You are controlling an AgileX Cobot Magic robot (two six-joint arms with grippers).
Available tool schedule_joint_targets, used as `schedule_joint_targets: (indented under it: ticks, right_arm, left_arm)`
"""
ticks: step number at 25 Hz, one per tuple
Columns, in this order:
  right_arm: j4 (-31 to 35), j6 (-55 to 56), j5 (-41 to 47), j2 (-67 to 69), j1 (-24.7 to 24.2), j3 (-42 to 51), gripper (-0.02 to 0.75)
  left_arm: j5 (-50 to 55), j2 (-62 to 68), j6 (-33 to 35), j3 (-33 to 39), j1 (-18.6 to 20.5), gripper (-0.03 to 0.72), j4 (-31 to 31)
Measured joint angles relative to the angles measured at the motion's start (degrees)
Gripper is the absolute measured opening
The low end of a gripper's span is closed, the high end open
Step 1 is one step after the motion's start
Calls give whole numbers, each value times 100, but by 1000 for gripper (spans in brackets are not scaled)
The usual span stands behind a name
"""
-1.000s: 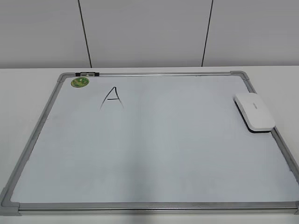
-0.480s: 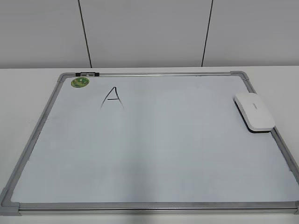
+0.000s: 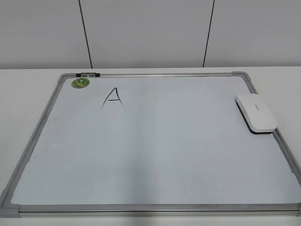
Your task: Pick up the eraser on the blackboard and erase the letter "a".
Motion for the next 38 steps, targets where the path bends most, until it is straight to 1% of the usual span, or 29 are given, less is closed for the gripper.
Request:
schedule_joint_targets:
  ticks: [13,20,27,34,38]
  right_arm:
    - [0,10,-9,-44,0,0,587]
    - [0,10,-12,-878,0,0,587]
    - [0,10,-1,-1790,0,0,587]
    - [0,10,7,-1873,0,0,587]
    - [0,10,7,-1873,0,0,587]
  left_arm:
    - [-12,-66,-9,0,0,515,13]
    - [-12,-1012,-11,0,0,514,13]
    - [-1,-1877,-11,0,0,496,13]
    - [28,-1965,-21,0,0,496,13]
    - [28,-1965,-21,0,0,481,13]
